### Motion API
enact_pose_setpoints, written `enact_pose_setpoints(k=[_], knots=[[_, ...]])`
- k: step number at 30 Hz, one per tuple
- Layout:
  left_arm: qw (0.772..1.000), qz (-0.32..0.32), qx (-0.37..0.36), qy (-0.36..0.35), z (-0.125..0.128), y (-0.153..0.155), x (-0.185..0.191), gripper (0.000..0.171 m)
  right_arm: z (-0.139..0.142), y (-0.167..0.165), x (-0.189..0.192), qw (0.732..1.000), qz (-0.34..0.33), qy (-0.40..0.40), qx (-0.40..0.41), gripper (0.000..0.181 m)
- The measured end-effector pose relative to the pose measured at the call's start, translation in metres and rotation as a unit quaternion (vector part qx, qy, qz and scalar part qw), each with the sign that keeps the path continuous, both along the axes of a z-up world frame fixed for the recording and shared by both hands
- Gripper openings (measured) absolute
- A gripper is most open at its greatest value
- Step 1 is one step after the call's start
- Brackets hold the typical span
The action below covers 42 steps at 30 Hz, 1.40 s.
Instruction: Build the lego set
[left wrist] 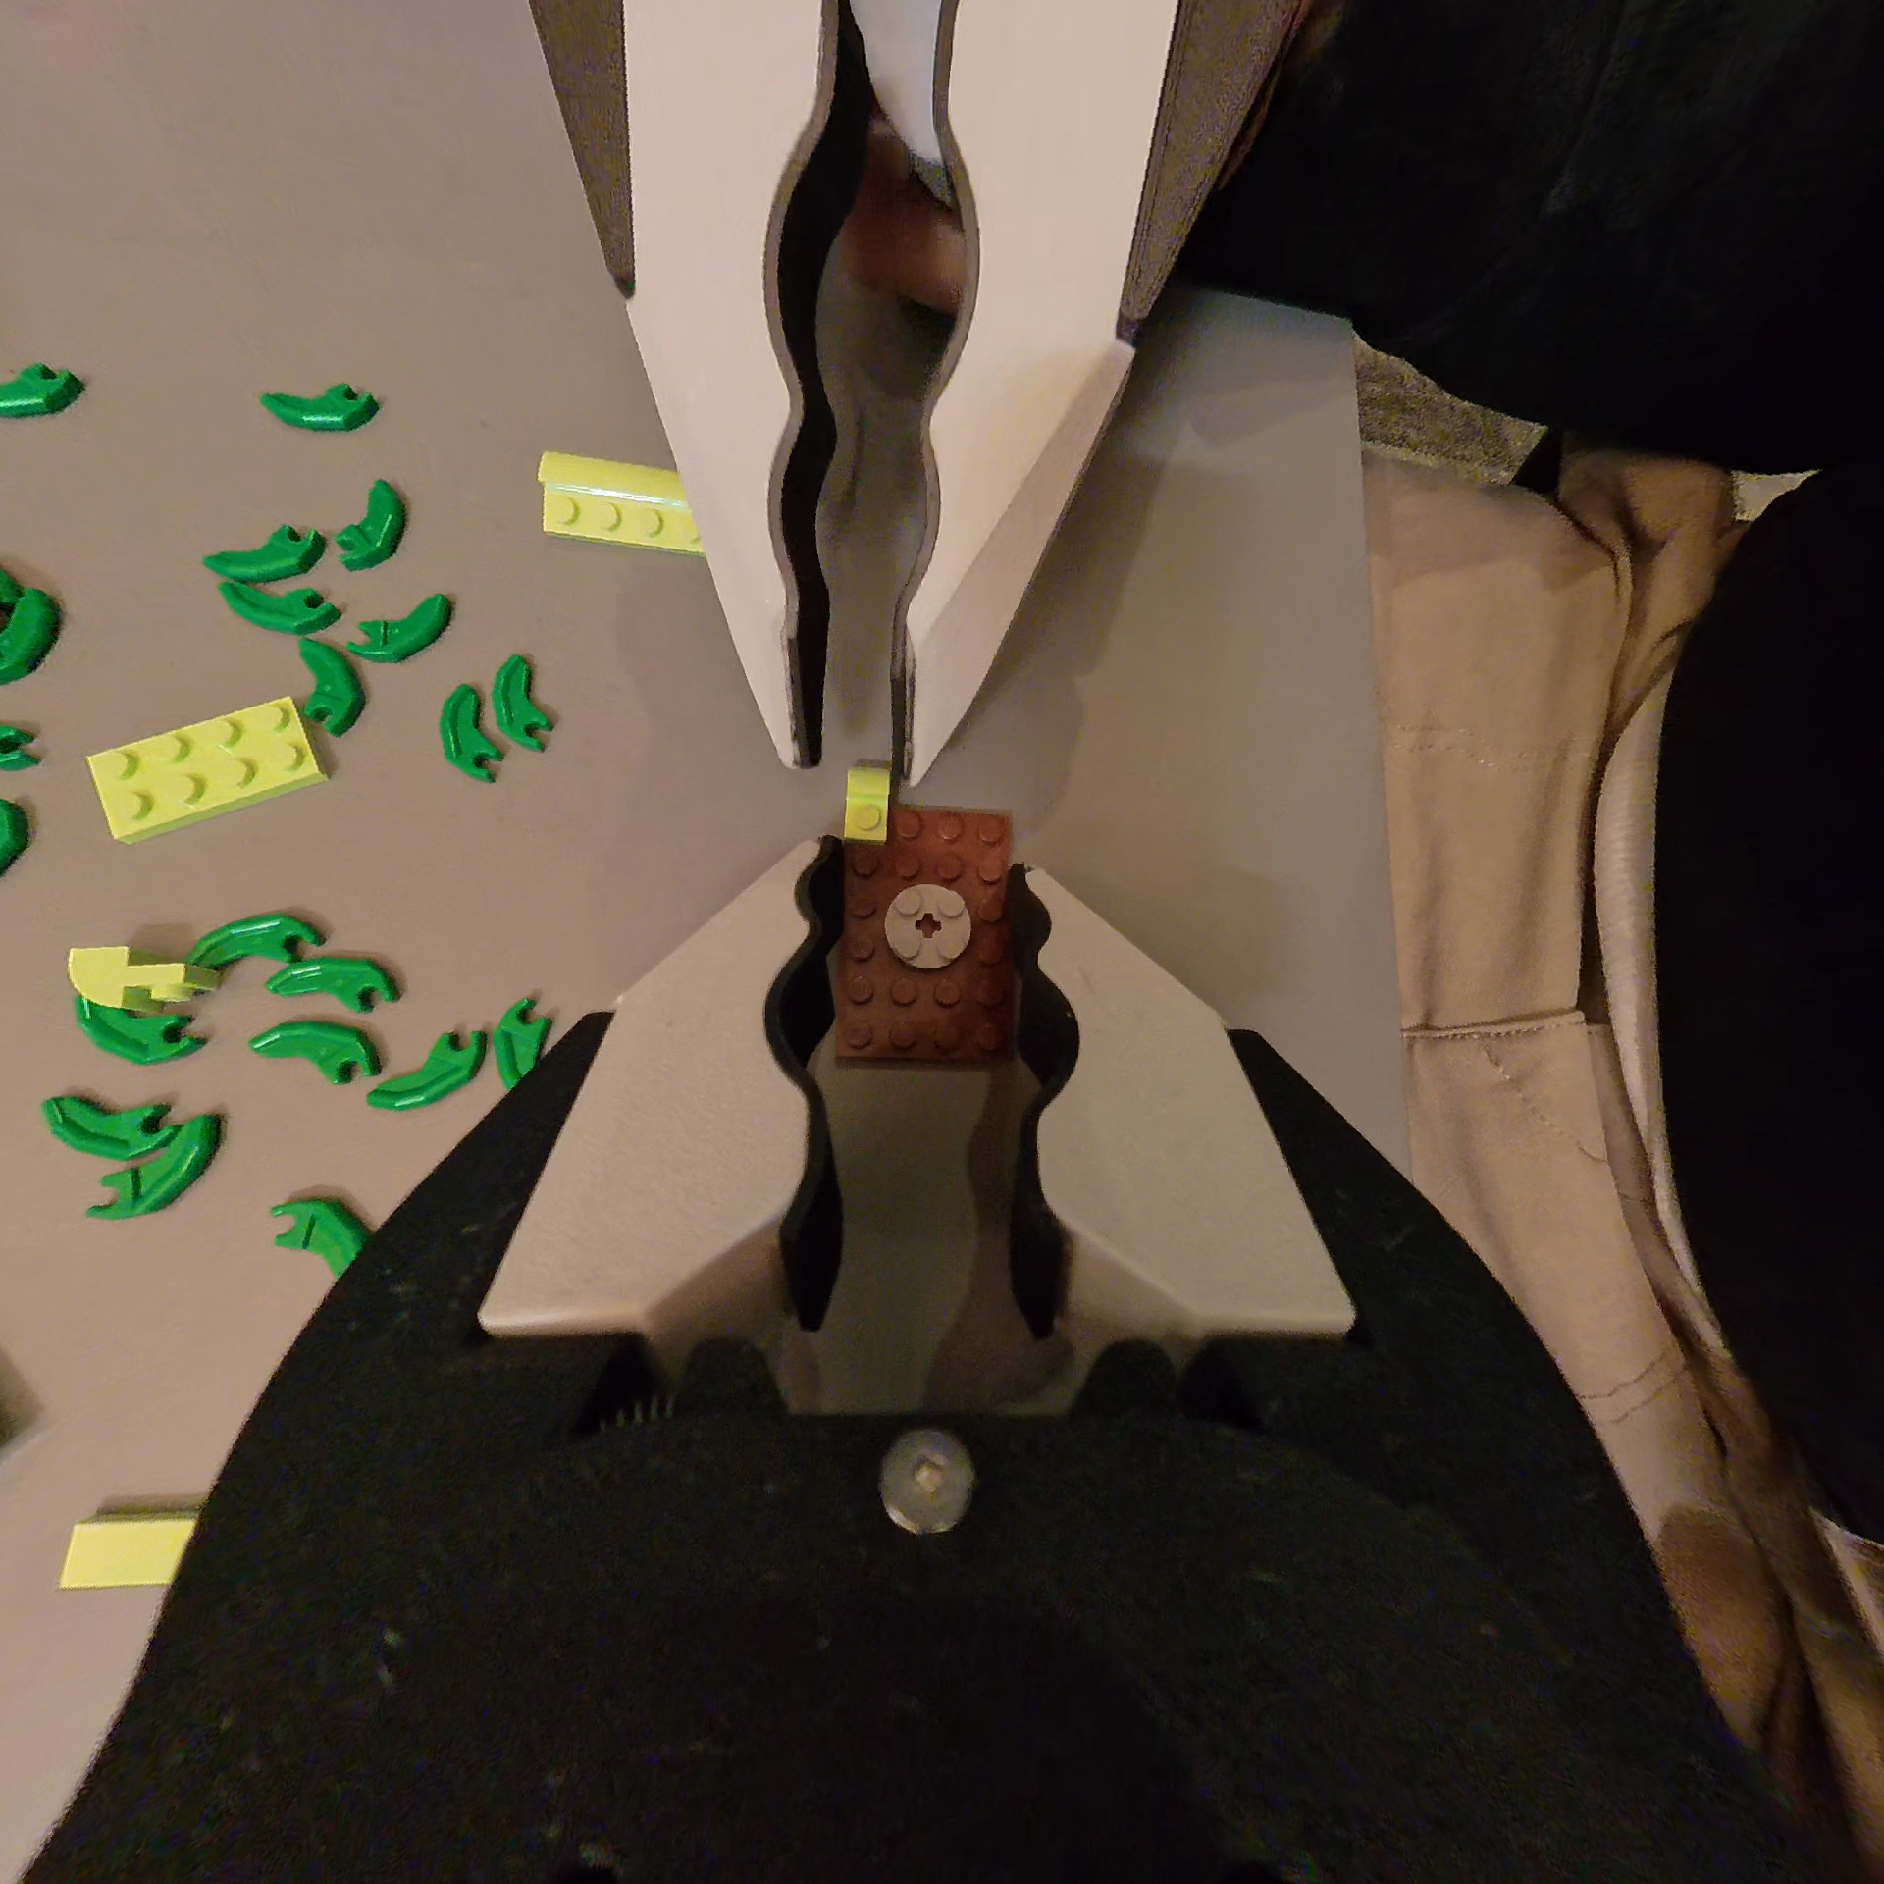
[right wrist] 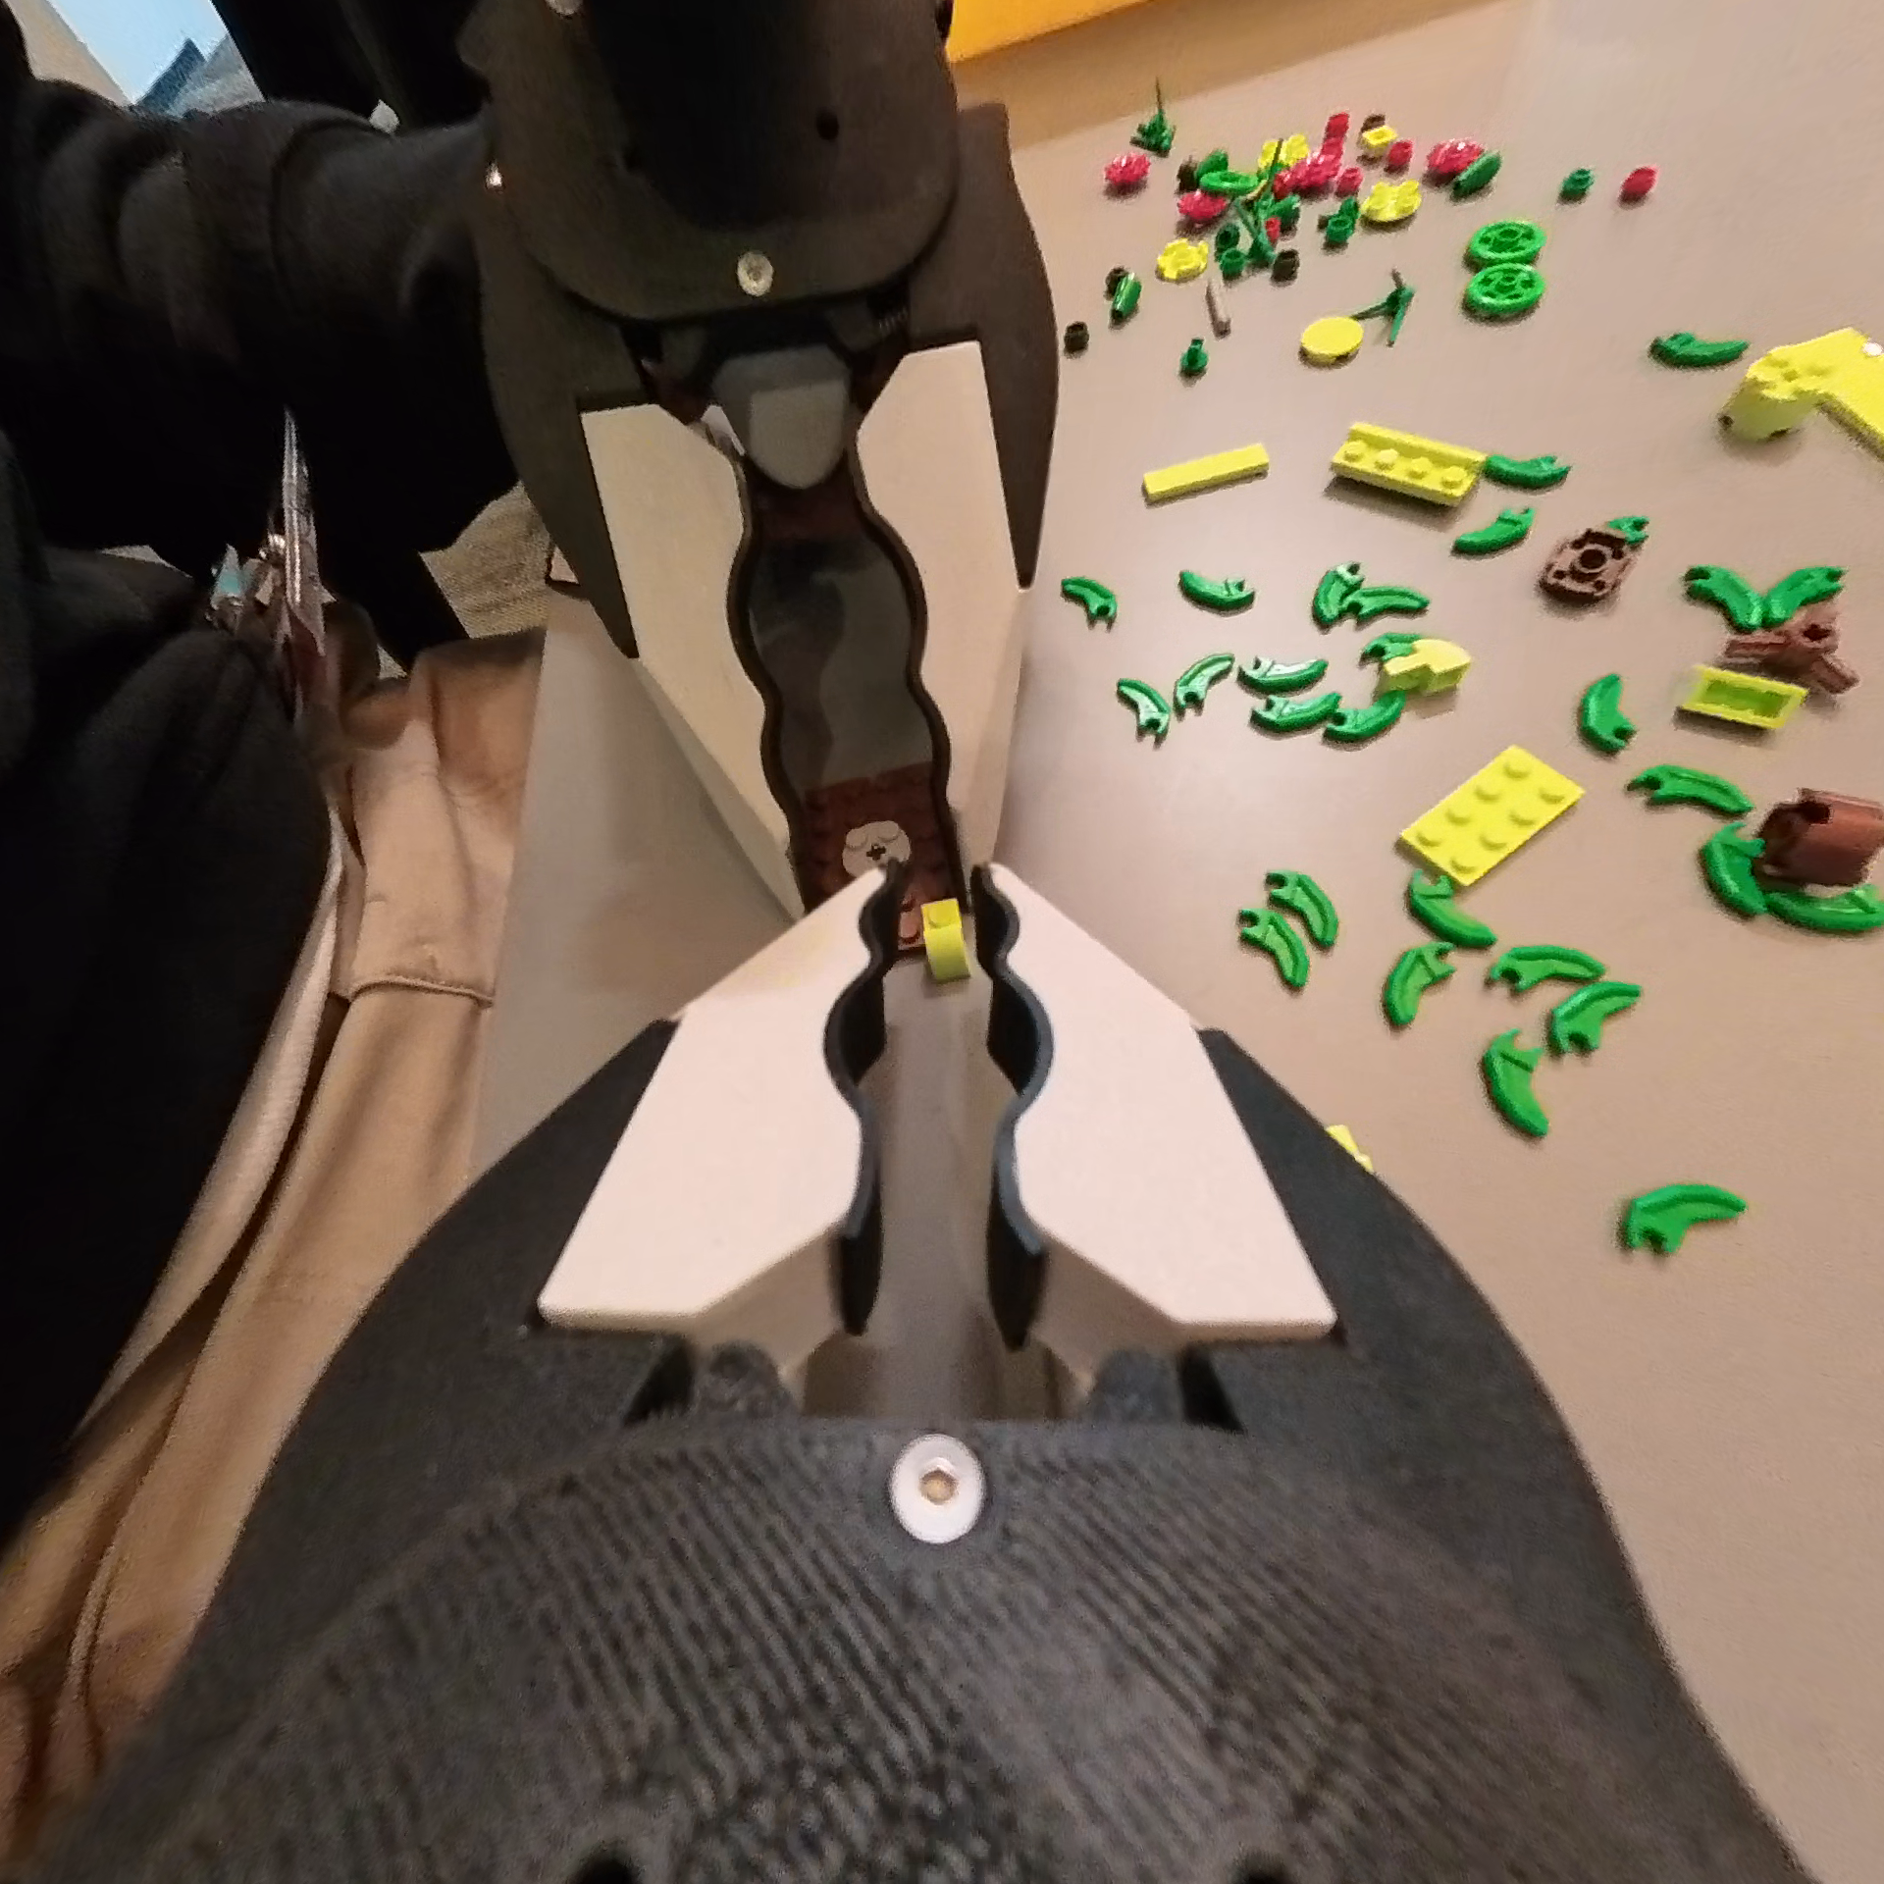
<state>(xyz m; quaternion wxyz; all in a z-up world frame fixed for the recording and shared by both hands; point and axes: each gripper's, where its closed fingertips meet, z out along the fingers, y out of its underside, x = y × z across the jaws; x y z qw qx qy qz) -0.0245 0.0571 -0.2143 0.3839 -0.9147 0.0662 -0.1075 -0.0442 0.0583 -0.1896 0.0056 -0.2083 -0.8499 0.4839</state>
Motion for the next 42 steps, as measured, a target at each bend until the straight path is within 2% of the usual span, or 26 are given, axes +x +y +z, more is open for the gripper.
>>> enact_pose_setpoints(k=[12, 18, 26, 32, 37, 39, 40, 42], knots=[[0.999, 0.007, 0.000, -0.033, 0.002, 0.000, -0.001, 0.030, -0.006, -0.001, 0.001, 1.000, 0.002, 0.000, 0.020, 0.012], [1.000, 0.006, 0.003, -0.023, 0.002, 0.000, 0.000, 0.031, -0.005, -0.001, 0.001, 1.000, 0.001, 0.001, 0.019, 0.011], [0.996, 0.029, 0.056, -0.069, 0.020, 0.000, -0.009, 0.034, -0.008, 0.004, -0.001, 1.000, -0.009, -0.009, 0.024, 0.013], [0.990, 0.109, 0.079, -0.047, 0.025, 0.004, -0.037, 0.028, -0.004, 0.006, -0.001, 1.000, -0.010, -0.010, 0.010, 0.013], [0.974, 0.194, 0.116, -0.016, 0.035, 0.001, -0.070, 0.025, 0.000, 0.008, -0.005, 1.000, -0.024, -0.002, 0.001, 0.014], [0.963, 0.241, 0.124, 0.006, 0.038, -0.003, -0.087, 0.021, 0.008, 0.014, -0.022, 0.997, -0.081, 0.010, -0.018, 0.009], [0.957, 0.260, 0.129, 0.018, 0.040, -0.006, -0.094, 0.020, 0.018, 0.016, -0.035, 0.991, -0.126, 0.019, -0.047, 0.001], [0.940, 0.307, 0.135, 0.055, 0.043, -0.013, -0.113, 0.010, 0.046, 0.015, -0.054, 0.973, -0.194, 0.022, -0.123, 0.000]])
